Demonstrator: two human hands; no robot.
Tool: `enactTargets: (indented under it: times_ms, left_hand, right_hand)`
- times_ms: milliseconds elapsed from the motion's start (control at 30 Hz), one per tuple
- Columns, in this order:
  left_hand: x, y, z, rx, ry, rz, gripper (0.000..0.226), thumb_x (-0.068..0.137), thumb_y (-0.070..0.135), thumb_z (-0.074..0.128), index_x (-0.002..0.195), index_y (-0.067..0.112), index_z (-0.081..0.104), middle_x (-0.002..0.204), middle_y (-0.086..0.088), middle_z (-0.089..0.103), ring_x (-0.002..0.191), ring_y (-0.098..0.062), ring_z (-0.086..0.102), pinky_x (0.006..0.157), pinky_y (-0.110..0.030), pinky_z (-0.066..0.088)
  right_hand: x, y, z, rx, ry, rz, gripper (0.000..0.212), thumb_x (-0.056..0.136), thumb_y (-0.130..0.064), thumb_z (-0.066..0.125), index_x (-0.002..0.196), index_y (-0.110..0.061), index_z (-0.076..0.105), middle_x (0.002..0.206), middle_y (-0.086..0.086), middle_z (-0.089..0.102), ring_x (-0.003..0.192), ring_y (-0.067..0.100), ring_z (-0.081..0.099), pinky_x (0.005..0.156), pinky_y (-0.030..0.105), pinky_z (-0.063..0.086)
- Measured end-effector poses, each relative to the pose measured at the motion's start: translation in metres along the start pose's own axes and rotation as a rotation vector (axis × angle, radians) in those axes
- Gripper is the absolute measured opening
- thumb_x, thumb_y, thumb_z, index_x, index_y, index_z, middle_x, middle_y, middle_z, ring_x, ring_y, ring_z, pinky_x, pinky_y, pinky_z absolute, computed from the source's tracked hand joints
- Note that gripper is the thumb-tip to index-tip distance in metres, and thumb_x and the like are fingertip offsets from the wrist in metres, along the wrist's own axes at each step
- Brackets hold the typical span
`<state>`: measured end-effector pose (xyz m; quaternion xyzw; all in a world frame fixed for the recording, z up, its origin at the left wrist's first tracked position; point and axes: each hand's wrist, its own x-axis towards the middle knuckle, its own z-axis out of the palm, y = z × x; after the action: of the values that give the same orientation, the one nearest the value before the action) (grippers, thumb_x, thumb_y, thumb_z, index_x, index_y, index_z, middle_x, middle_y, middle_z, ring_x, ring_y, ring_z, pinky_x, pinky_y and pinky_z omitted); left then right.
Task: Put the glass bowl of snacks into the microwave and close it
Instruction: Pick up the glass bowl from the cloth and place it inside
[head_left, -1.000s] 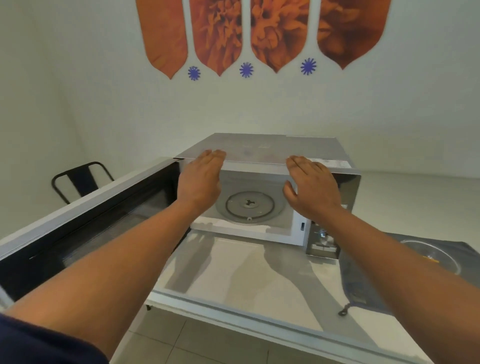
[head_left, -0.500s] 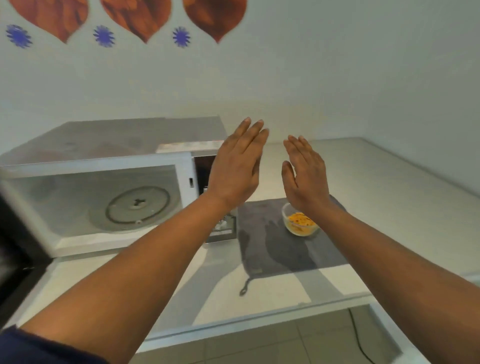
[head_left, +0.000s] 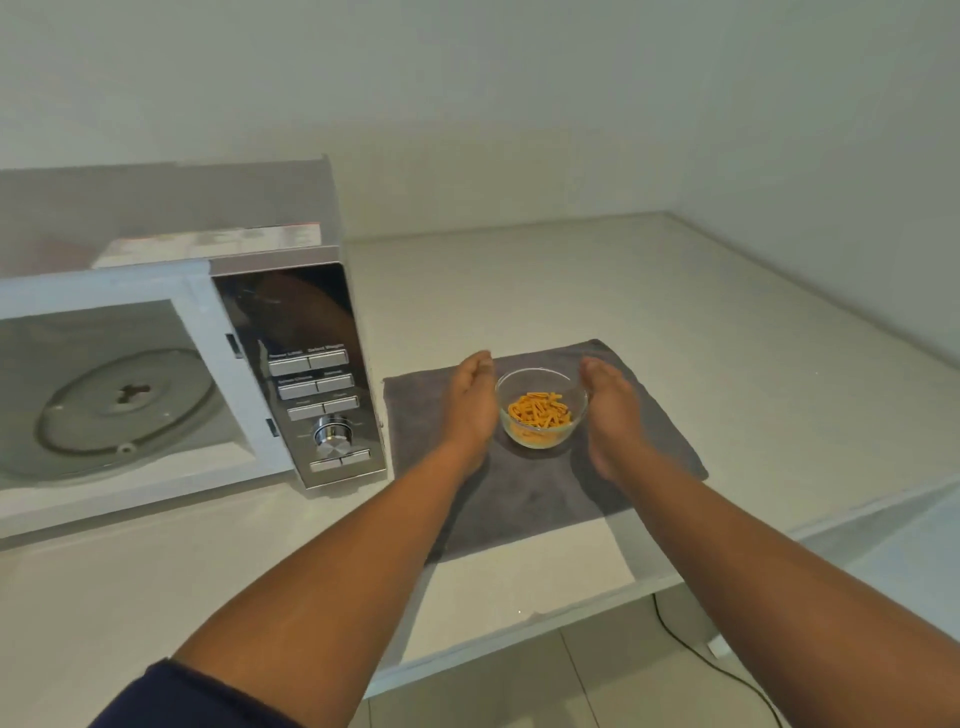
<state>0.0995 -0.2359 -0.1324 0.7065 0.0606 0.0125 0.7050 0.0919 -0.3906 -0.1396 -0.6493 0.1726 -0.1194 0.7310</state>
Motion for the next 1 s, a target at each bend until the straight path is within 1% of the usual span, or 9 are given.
enactTargets:
  times_ms: [33,133,200,267,367,500,700,867,1000]
  left_hand:
    - [0.001,-0.004,0.005,-0.062,0.024,-0.045,0.031,0.106,0.027,0.046,0.13,0.018,0.062,0.135,-0.002,0.063,0.128,-0.02,0.056,0.105,-0.03,0.043]
    - [0.003,-0.009,0.015,-0.184,0.093,-0.111,0.022,0.101,0.024,0.048,0.106,0.021,0.07,0.117,-0.005,0.071,0.115,-0.026,0.064,0.104,-0.043,0.049]
    - [0.005,-0.009,0.02,-0.237,0.122,-0.129,0.023,0.098,0.021,0.049,0.104,0.018,0.071,0.117,-0.01,0.072,0.113,-0.027,0.065,0.104,-0.047,0.05]
    - [0.005,-0.009,0.024,-0.308,0.119,-0.151,0.022,0.099,0.018,0.049,0.102,0.017,0.071,0.116,-0.008,0.071,0.116,-0.025,0.065,0.106,-0.044,0.049]
    - [0.002,-0.011,0.031,-0.414,0.106,-0.18,0.022,0.102,0.014,0.047,0.108,0.012,0.068,0.119,-0.009,0.07,0.12,-0.021,0.065,0.108,-0.039,0.047]
    - [-0.006,-0.012,0.029,-0.435,0.138,-0.173,0.026,0.102,0.013,0.045,0.116,0.009,0.067,0.122,-0.009,0.069,0.118,-0.019,0.064,0.107,-0.035,0.047]
    - [-0.035,-0.003,0.01,-0.412,0.142,-0.184,0.027,0.102,0.019,0.046,0.115,0.013,0.069,0.11,0.002,0.072,0.108,-0.011,0.065,0.086,-0.025,0.047]
    - [-0.07,0.0,-0.011,-0.429,0.169,-0.218,0.028,0.101,0.023,0.047,0.119,0.015,0.068,0.119,-0.002,0.072,0.112,-0.014,0.065,0.078,-0.024,0.047]
    - [-0.095,-0.001,-0.032,-0.483,0.224,-0.207,0.029,0.101,0.02,0.047,0.12,0.012,0.068,0.122,-0.007,0.071,0.116,-0.018,0.064,0.085,-0.027,0.048]
  right_hand:
    - [0.001,0.004,0.001,0.046,0.001,0.034,0.028,0.101,-0.027,0.052,0.121,-0.011,0.063,0.115,0.0,0.063,0.105,0.015,0.059,0.089,0.03,0.05]
    - [-0.001,0.009,0.006,0.123,-0.003,0.077,0.027,0.101,-0.024,0.052,0.124,-0.012,0.062,0.113,-0.001,0.067,0.1,0.009,0.064,0.073,0.019,0.05]
    - [-0.002,0.012,0.008,0.158,0.0,0.088,0.029,0.102,-0.023,0.051,0.127,-0.012,0.061,0.118,0.001,0.067,0.102,0.007,0.064,0.074,0.019,0.049]
    - [-0.003,0.013,0.01,0.174,0.002,0.09,0.029,0.102,-0.022,0.05,0.127,-0.011,0.061,0.117,0.001,0.067,0.102,0.007,0.063,0.075,0.019,0.048]
    - [-0.007,0.012,0.014,0.195,0.018,0.092,0.028,0.103,-0.022,0.05,0.126,-0.012,0.062,0.114,-0.002,0.068,0.1,0.005,0.063,0.072,0.018,0.047]
    - [-0.02,0.011,0.013,0.209,0.02,0.082,0.029,0.103,-0.021,0.05,0.127,-0.013,0.063,0.12,-0.002,0.068,0.107,0.006,0.063,0.078,0.018,0.047]
    - [-0.053,0.009,0.015,0.191,0.025,0.07,0.031,0.102,-0.024,0.052,0.129,-0.014,0.063,0.125,0.0,0.067,0.114,0.01,0.062,0.089,0.025,0.047]
    - [-0.086,0.008,0.018,0.206,0.027,0.1,0.026,0.1,-0.024,0.055,0.122,-0.017,0.067,0.118,-0.001,0.07,0.111,0.012,0.064,0.082,0.026,0.049]
    - [-0.114,0.011,0.028,0.221,0.017,0.14,0.022,0.097,-0.026,0.059,0.116,-0.02,0.07,0.113,-0.004,0.072,0.108,0.013,0.066,0.081,0.03,0.052]
